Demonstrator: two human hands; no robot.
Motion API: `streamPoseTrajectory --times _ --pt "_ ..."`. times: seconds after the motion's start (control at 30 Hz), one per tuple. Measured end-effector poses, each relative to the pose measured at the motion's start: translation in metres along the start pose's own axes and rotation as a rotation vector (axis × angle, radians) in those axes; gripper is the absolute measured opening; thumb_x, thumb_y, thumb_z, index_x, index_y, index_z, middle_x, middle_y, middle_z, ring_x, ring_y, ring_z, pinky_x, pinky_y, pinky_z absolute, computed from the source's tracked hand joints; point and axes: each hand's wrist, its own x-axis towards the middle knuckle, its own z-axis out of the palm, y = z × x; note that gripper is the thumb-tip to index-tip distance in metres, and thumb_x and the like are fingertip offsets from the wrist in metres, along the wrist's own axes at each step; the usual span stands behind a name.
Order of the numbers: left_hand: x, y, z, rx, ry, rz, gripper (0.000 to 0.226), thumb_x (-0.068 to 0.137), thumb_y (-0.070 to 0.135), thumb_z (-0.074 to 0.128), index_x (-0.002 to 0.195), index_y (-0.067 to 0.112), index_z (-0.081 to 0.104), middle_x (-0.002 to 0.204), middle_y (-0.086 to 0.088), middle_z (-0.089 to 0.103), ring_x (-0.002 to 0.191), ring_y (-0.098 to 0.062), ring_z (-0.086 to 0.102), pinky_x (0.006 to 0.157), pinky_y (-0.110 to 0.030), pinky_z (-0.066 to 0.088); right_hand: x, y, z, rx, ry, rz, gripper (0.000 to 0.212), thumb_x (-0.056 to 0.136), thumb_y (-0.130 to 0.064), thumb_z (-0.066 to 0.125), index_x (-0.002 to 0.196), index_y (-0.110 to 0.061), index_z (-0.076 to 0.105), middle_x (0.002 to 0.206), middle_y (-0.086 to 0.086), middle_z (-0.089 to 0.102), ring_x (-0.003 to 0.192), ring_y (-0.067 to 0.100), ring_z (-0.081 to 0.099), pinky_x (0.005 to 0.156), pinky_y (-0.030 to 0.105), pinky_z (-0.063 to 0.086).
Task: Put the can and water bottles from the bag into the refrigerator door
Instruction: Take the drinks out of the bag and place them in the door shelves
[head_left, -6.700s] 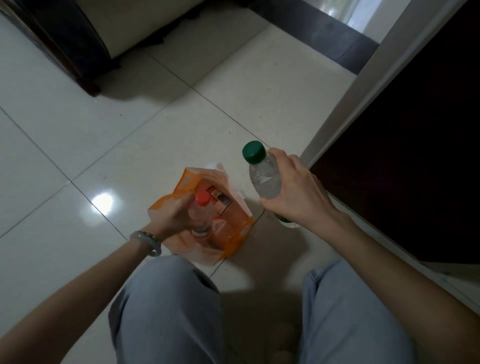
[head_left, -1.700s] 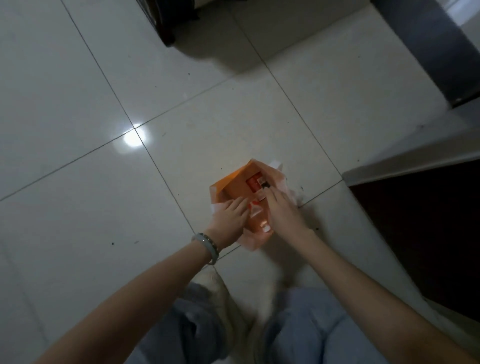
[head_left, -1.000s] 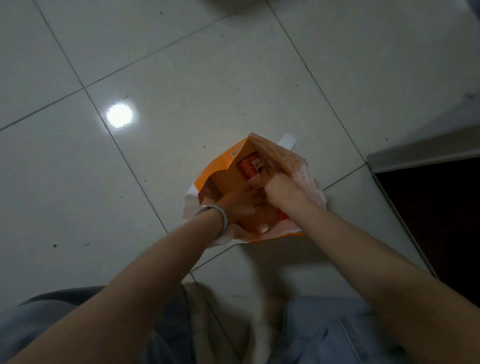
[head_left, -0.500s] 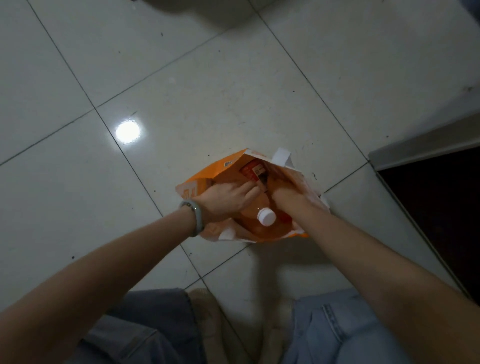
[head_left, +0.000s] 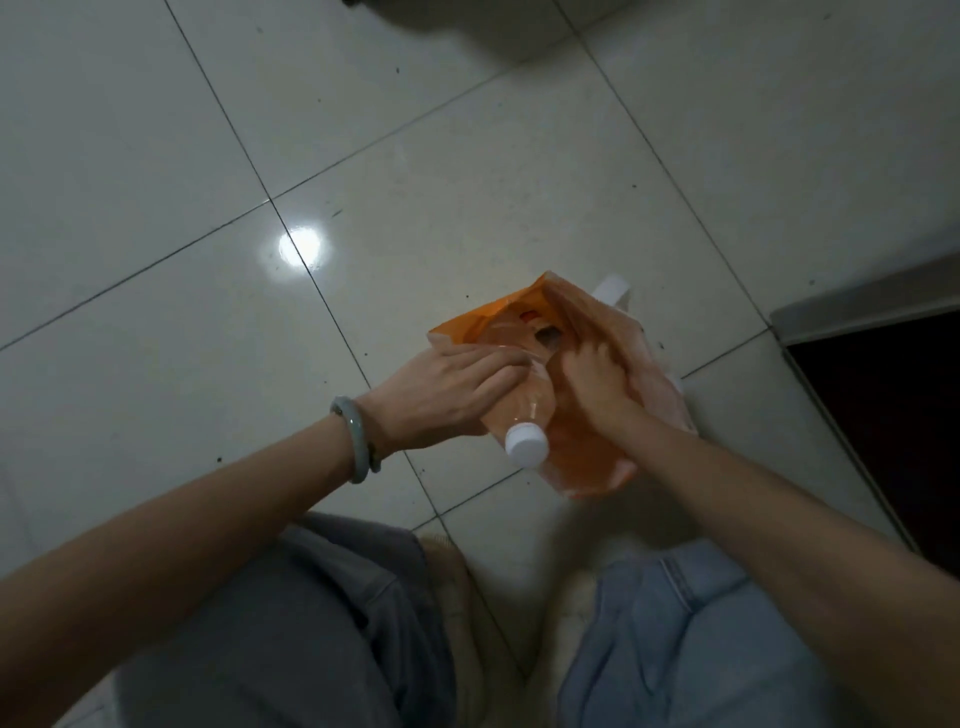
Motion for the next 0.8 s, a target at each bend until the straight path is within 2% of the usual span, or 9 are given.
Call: streamPoseTrajectory --times 0.07,0.1,0.23,0.3,0.43,0.5,0.57,0.67,0.8 --pt "-0.007 0.009 -0.024 -0.097 -0.069 -0.12 0.075 0.062 0.029 0.081 0.121 0.008 0.039 0.118 -0.018 0.061 0.099 -0.033 0.063 0.079 -0.041 0.053 -0.022 -0.01 -0.035 -0.015 -0.068 -0.06 0.028 0.089 -0.017 0.048 0.116 -0.009 0.045 0.114 0.012 0.053 0.106 0.032 0.051 0.082 0.039 0.044" --pt "-0.012 0.014 -0.037 -0.123 -0.044 -0.174 0.076 0.061 0.028 0.083 0.12 0.009 0.039 0.116 -0.018 0.062 0.096 -0.033 0.064 0.077 -0.04 0.054 -0.033 -0.012 -0.051 -0.023 -0.103 -0.065 0.027 0.088 -0.014 0.046 0.114 -0.006 0.045 0.114 0.017 0.056 0.105 0.035 0.052 0.083 0.041 0.043" --pt "-0.031 0.055 -0.115 -0.238 -0.042 -0.369 0.075 0.061 0.023 0.085 0.119 0.012 0.039 0.115 -0.018 0.062 0.088 -0.032 0.065 0.069 -0.038 0.055 -0.101 -0.016 -0.13 0.063 -0.138 -0.016 0.049 0.078 -0.015 0.062 0.121 -0.007 0.039 0.12 0.017 0.055 0.111 0.037 0.048 0.083 0.04 0.043" --pt "-0.037 0.077 -0.162 -0.249 -0.023 -0.401 0.073 0.06 0.021 0.085 0.118 0.01 0.043 0.113 -0.017 0.063 0.09 -0.032 0.066 0.07 -0.036 0.055 -0.142 -0.02 -0.175 0.126 -0.114 -0.007 0.049 0.079 -0.015 0.06 0.123 -0.006 0.04 0.122 0.017 0.054 0.112 0.037 0.045 0.083 0.041 0.043" --pt "-0.037 0.127 -0.278 -0.288 -0.062 -0.405 0.067 0.062 0.024 0.084 0.115 0.01 0.046 0.112 -0.017 0.064 0.09 -0.033 0.065 0.069 -0.038 0.055 -0.23 -0.029 -0.29 0.289 0.039 0.003 0.039 0.077 -0.016 0.059 0.113 -0.001 0.056 0.108 0.022 0.062 0.1 0.039 0.055 0.082 0.041 0.043" --pt "-0.035 0.151 -0.332 -0.316 -0.067 -0.387 0.068 0.062 0.025 0.084 0.116 0.013 0.043 0.112 -0.016 0.064 0.091 -0.032 0.065 0.071 -0.038 0.055 -0.275 -0.033 -0.344 0.396 0.086 0.055 0.043 0.073 -0.03 0.052 0.102 -0.001 0.063 0.094 0.022 0.066 0.085 0.04 0.061 0.075 0.041 0.049" --pt "-0.032 0.176 -0.383 -0.353 -0.063 -0.364 0.067 0.065 0.026 0.082 0.116 0.018 0.04 0.112 -0.013 0.064 0.09 -0.031 0.065 0.072 -0.04 0.057 -0.321 -0.036 -0.392 0.434 0.129 0.054 0.052 0.072 -0.043 0.05 0.103 -0.005 0.064 0.09 0.019 0.066 0.079 0.036 0.062 0.071 0.038 0.052" --pt "-0.023 0.206 -0.452 -0.395 -0.049 -0.338 0.06 0.07 0.031 0.077 0.115 0.02 0.038 0.107 -0.012 0.064 0.085 -0.029 0.064 0.067 -0.037 0.055 -0.384 -0.046 -0.465 0.458 0.201 0.062 0.045 0.069 -0.024 0.072 0.11 -0.008 0.063 0.099 0.02 0.062 0.086 0.037 0.061 0.073 0.036 0.05" --pt "-0.009 0.231 -0.514 -0.419 -0.026 -0.289 0.056 0.072 0.056 0.056 0.114 0.021 0.044 0.107 -0.005 0.063 0.086 -0.024 0.062 0.069 -0.04 0.055 -0.446 -0.054 -0.53 0.525 0.316 0.118 0.059 0.067 -0.019 0.075 0.123 -0.016 0.057 0.112 0.015 0.057 0.097 0.032 0.059 0.081 0.034 0.048"
